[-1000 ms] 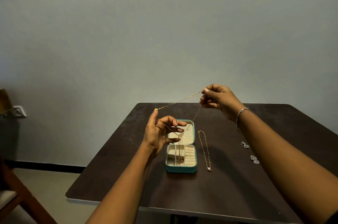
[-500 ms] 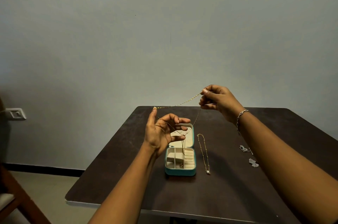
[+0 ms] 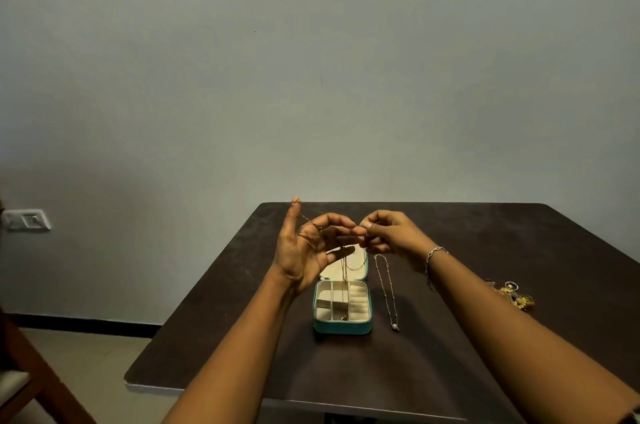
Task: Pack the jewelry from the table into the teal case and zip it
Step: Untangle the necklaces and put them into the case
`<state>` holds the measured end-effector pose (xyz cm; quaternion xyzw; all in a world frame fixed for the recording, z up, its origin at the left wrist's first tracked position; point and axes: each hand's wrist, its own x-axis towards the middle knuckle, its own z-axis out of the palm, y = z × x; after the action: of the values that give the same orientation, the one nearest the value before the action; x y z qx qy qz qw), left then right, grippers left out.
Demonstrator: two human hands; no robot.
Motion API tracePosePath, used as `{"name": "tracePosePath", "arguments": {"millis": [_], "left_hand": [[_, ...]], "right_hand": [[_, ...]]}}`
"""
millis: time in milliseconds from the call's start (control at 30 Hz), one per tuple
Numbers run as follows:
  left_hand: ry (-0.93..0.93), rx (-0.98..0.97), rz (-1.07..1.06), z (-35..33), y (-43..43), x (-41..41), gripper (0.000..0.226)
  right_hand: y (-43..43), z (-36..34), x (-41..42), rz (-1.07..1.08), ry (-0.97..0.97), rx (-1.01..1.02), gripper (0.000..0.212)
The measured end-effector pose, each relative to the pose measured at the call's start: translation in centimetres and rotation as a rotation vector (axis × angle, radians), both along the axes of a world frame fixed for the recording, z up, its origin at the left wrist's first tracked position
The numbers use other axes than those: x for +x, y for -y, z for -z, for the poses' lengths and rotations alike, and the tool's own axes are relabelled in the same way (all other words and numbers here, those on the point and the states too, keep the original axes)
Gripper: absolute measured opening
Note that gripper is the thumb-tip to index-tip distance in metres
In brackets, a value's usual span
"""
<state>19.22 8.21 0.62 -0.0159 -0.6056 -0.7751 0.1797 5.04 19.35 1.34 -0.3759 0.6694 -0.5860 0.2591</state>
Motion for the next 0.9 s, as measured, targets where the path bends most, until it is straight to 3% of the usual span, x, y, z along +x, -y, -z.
{"name": "tracePosePath", "arguments": {"millis": [500, 700, 900], "left_hand": [[0.062, -0.066, -0.057, -0.1, 0.3, -0.7, 0.091], [0.070, -0.032, -0.059, 0.0, 0.3, -0.7, 0.091], [0.100, -0.043, -0.101, 0.4, 0.7, -0.7, 0.092]], "right_hand": [[0.5, 4.4, 3.5, 0.036, -0.107, 0.037, 0.013], [0.9, 4.0, 4.0, 0.059, -0.084, 0.002, 0.005], [0.0, 3.4, 4.0, 0.038, 0.001, -0.057, 0.014]]}}
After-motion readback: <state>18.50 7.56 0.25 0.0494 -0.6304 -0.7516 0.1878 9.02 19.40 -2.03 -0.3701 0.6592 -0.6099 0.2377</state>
